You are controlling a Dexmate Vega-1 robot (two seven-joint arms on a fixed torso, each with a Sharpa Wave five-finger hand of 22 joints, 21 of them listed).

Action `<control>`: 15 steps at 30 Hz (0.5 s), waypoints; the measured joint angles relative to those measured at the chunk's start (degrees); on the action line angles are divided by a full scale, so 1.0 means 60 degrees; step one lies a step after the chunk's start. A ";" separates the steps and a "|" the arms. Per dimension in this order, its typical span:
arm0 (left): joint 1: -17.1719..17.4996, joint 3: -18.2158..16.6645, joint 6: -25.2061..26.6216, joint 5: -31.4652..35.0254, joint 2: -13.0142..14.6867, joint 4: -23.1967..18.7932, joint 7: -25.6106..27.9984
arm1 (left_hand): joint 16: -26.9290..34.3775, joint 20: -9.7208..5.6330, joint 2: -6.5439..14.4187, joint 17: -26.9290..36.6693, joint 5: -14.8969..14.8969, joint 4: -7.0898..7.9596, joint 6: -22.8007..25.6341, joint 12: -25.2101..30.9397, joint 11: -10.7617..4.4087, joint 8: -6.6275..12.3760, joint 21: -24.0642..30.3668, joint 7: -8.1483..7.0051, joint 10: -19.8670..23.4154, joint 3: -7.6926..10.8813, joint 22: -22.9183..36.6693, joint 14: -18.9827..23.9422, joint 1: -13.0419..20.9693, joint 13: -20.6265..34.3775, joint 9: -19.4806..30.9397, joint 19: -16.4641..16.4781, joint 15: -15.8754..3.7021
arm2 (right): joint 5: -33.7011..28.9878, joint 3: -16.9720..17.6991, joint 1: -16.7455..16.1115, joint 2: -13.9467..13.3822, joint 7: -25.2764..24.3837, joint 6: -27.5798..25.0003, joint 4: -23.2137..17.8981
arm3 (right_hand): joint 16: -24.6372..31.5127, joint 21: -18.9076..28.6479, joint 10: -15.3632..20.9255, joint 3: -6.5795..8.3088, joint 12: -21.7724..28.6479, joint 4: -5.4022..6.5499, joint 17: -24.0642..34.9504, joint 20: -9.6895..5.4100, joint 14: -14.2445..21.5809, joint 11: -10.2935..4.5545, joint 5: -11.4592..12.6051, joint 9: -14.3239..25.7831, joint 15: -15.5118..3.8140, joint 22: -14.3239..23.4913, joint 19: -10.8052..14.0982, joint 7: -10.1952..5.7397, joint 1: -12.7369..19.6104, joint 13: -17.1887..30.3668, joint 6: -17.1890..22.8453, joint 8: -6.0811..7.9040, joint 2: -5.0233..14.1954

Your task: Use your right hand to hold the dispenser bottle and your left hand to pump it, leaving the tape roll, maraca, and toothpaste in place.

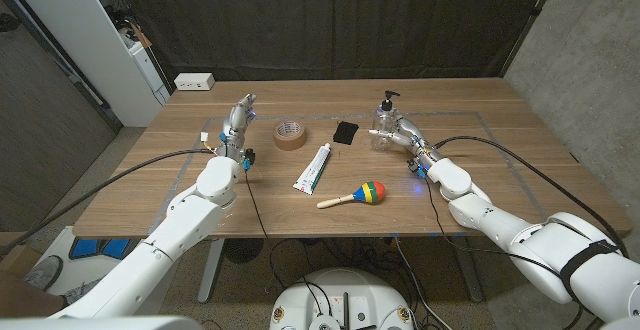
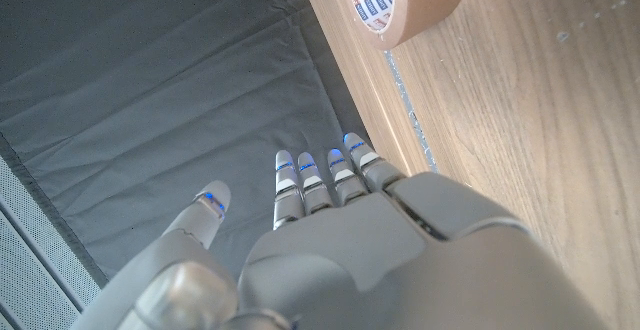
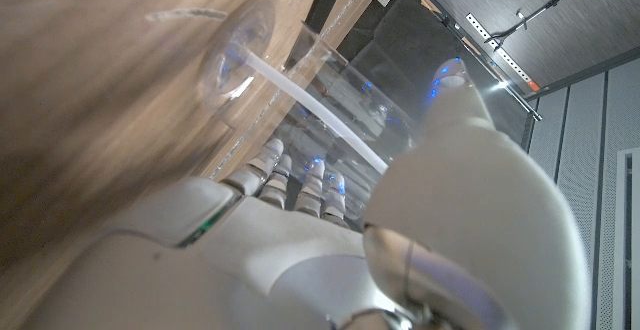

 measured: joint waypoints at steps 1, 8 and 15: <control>-0.0005 0.0000 0.0000 -0.0001 0.0000 0.0013 0.0000 | 0.0000 0.0000 0.0000 0.0000 0.0000 0.0000 0.0000 0.0000 0.0000 0.0000 0.0000 0.0000 0.0000 0.0000 0.0000 0.0000 0.0000 0.0000 0.0000 0.0000 0.0000 | 0.0006 -0.0001 0.0002 -0.0003 0.0047 0.0000 0.0000 | 0.0000 0.0001 -0.0112 -0.0016 -0.0032 0.0016 -0.0046 0.0003 -0.0097 0.0027 0.0000 0.0000 0.0028 0.0000 -0.0072 0.0014 -0.0092 -0.0039 -0.0052 -0.0059 -0.0087; -0.0037 0.0000 -0.0008 -0.0072 0.0004 0.0105 -0.0057 | 0.0000 0.0000 0.0000 0.0000 0.0000 0.0000 0.0000 0.0000 0.0000 0.0000 0.0000 0.0000 0.0000 0.0000 0.0000 0.0000 0.0000 0.0000 0.0000 0.0000 0.0000 | 0.0085 -0.0003 -0.0033 -0.0225 0.0262 -0.0138 -0.0249 | 0.0000 0.0001 -0.0391 -0.0065 -0.0032 0.0065 -0.0230 0.0070 -0.0392 0.0119 0.0000 0.0001 0.0132 0.0000 -0.0342 0.0031 -0.0339 -0.0195 -0.0101 -0.0268 -0.0059; -0.0107 0.0000 -0.0045 -0.0133 0.0004 0.0241 -0.0123 | 0.0000 0.0000 0.0000 0.0000 0.0000 0.0000 -0.0001 0.0000 0.0000 0.0000 0.0000 0.0000 0.0000 0.0000 0.0000 -0.0001 0.0000 0.0000 0.0000 0.0000 0.0000 | 0.0268 0.0078 -0.0197 -0.0478 0.0510 -0.0407 -0.0687 | 0.0000 0.0002 -0.0487 -0.0104 -0.0032 0.0104 -0.0321 0.0100 -0.0545 0.0153 0.0000 0.0001 0.0253 0.0001 -0.0441 0.0121 -0.0491 -0.0287 -0.0115 -0.0376 -0.0057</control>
